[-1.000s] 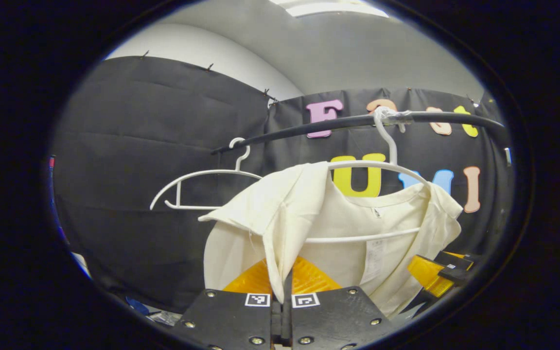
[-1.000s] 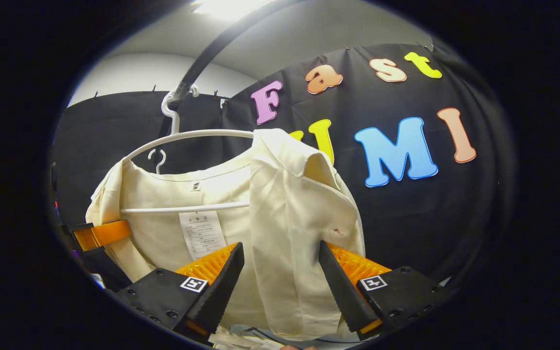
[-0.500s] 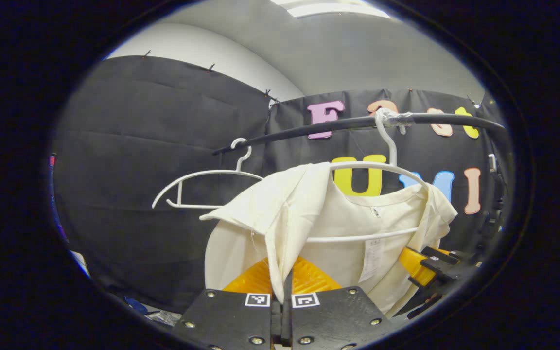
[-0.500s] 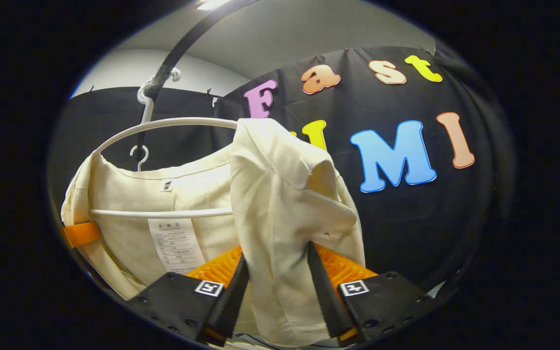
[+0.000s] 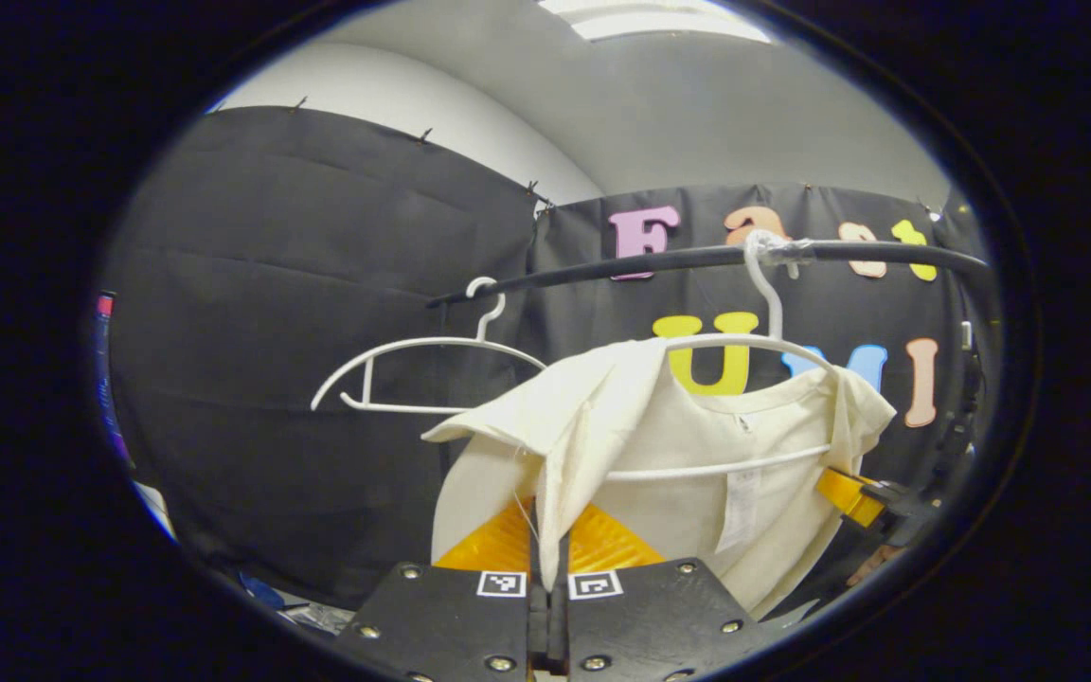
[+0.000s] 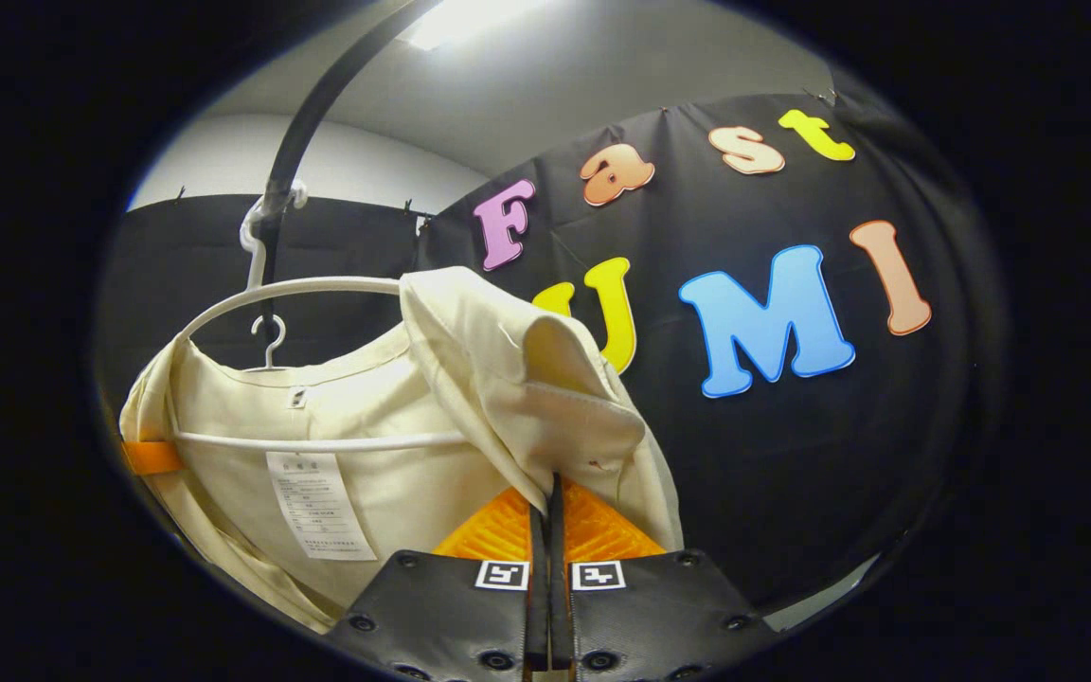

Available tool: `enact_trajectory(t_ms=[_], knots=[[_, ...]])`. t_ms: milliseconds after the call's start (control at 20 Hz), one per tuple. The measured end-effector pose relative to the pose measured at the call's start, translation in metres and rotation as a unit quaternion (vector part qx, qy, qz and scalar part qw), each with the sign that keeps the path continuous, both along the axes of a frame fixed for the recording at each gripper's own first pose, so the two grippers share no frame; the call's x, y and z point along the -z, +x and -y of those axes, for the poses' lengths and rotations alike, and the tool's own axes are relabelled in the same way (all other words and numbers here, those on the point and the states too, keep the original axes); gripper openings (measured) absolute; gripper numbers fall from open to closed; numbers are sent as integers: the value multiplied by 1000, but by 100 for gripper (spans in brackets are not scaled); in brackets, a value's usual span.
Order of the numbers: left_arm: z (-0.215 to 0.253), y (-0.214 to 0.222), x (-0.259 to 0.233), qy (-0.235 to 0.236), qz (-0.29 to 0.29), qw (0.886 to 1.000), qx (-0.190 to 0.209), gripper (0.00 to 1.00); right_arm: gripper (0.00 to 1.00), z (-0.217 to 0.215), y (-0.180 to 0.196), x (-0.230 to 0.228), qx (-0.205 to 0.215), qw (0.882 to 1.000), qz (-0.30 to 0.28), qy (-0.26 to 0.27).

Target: Grasp the clothes on the hanger with both hands and then place them into the laundry hamper below.

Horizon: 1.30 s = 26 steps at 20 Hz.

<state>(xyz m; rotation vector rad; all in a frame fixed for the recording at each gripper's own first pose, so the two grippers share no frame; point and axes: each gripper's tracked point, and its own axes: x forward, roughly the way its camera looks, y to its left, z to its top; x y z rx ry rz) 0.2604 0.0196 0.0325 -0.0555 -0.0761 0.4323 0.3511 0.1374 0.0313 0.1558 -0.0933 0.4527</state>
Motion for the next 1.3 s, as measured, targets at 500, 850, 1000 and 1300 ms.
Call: enact_trajectory(t_ms=[500,850,1000,1300], knots=[[-26,-18,-27,8,28,999,-13,1,0,39,29,-26,86,994,61,-7],[-50,-21,-45,22,44,999,-10,1,2,54,37,-39,122,986,106,-35],[-65,-19,-33,23,27,999,-4,2,2,66,48,-40,143,983,110,-38],[-100,11,-20,-36,19,999,34,1,2,81,64,-37,171,976,123,-51]])
